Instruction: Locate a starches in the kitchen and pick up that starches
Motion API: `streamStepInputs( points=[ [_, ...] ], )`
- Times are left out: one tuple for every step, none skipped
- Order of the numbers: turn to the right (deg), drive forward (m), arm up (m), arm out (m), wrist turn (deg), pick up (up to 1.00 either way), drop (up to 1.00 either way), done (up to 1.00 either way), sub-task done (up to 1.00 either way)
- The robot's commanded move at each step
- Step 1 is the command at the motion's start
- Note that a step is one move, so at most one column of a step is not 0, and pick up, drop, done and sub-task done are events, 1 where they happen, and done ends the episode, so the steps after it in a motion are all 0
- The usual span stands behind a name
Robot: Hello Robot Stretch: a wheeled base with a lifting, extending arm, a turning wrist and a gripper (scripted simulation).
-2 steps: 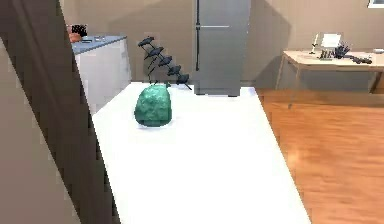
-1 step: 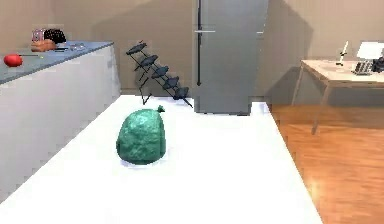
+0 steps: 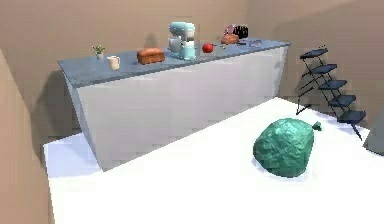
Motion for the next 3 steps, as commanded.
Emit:
streamStepInputs(
  points=[
    [-12.0,0.0,0.0,0.0,0.0,0.0,0.0,0.0,0.0],
    [0.0,0.6,0.0,0.0,0.0,0.0,0.0,0.0,0.0],
    [-21.0,0.0,0.0,0.0,0.0,0.0,0.0,0.0,0.0]
  ],
)
